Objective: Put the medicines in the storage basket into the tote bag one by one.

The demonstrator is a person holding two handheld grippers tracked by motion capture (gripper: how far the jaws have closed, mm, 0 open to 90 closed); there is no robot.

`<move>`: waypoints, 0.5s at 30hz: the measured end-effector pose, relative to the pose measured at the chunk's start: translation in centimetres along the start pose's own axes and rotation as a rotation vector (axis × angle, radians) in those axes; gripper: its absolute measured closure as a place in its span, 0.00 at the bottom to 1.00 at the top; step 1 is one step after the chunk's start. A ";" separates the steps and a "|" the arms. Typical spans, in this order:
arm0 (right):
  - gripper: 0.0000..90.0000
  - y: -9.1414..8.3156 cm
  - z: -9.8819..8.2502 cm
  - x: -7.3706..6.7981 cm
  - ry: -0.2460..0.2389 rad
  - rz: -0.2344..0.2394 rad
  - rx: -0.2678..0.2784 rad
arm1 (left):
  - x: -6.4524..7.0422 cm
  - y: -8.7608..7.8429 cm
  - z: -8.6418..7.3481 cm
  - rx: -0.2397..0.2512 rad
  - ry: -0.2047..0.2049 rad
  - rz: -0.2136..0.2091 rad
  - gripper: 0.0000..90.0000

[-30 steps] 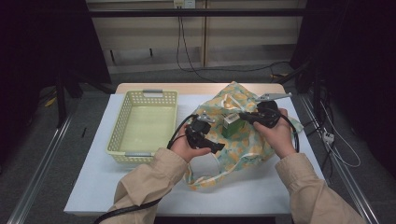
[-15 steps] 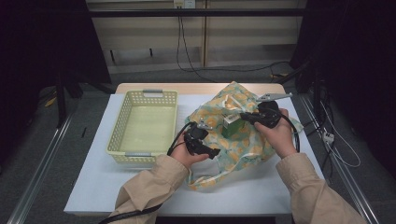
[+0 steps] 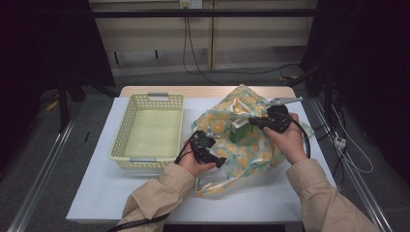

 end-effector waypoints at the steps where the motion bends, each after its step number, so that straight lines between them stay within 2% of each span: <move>1: 1.00 0.0 0.0 0.0 0.000 0.000 -0.001 | -0.1 0.2 -0.1 0.005 -0.014 0.014 0.08; 3: 0.99 -0.1 0.0 0.1 0.002 -0.001 0.003 | -0.2 0.4 0.1 0.015 -0.018 0.003 0.07; 6: 1.00 -0.1 0.0 0.0 0.000 -0.001 0.003 | -0.3 0.6 0.5 0.039 -0.050 0.000 0.08; 7: 1.00 -0.1 0.0 0.0 0.000 -0.002 0.002 | -0.3 0.7 0.7 0.046 -0.051 0.000 0.11; 9: 1.00 -0.1 0.0 0.0 0.000 -0.001 0.004 | -0.1 0.9 0.9 0.045 -0.044 0.001 0.17; 12: 0.99 -0.1 0.0 0.0 0.004 0.003 0.005 | 0.1 0.9 1.2 0.050 -0.055 -0.006 0.30; 13: 0.99 0.0 -0.1 0.1 0.004 0.003 0.003 | 0.2 0.9 1.3 0.056 -0.062 -0.031 0.40; 14: 1.00 0.0 -0.1 0.1 0.003 0.003 0.002 | 0.3 0.9 1.3 0.059 -0.062 -0.035 0.50; 15: 0.99 0.1 -0.1 0.1 0.004 0.003 0.003 | 0.3 0.9 1.4 0.053 -0.062 -0.023 0.52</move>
Point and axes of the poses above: each handheld gripper's, and its own axes: y roughly forward along the jaws, z roughly out of its top, x roughly to its right, the point moved 4 cm from there along y, roughly forward along the jaws, and after that the axes turned 12 degrees about -y, right-handed, at the moved point
